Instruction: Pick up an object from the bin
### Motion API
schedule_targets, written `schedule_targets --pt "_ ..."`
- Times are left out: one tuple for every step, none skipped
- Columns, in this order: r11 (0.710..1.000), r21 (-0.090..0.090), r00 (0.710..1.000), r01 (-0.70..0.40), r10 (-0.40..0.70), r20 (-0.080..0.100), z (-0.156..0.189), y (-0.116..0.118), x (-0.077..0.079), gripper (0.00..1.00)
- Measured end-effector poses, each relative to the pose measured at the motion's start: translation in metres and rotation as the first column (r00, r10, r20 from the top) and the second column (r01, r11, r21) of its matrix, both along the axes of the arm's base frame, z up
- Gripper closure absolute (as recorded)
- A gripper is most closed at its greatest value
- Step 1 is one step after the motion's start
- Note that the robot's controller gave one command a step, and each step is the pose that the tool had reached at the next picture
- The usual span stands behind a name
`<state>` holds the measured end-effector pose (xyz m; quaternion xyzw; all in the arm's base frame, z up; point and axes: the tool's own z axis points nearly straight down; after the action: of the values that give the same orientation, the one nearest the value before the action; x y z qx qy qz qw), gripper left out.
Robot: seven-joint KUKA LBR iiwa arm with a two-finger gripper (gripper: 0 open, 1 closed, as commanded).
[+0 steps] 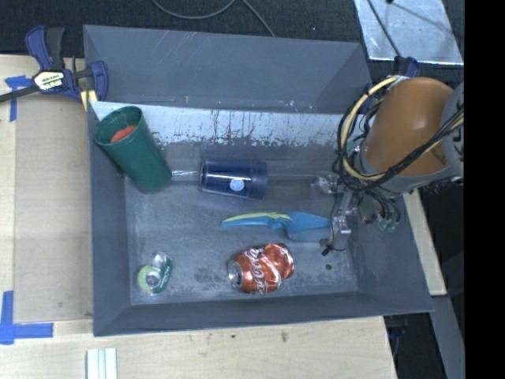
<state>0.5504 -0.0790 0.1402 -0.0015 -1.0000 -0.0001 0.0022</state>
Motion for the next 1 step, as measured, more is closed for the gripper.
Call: schedule_targets --pt "1.0 -0.001 1.0 -0.002 0.002 0.008 0.0048 0.0003 0.0017 0.0"
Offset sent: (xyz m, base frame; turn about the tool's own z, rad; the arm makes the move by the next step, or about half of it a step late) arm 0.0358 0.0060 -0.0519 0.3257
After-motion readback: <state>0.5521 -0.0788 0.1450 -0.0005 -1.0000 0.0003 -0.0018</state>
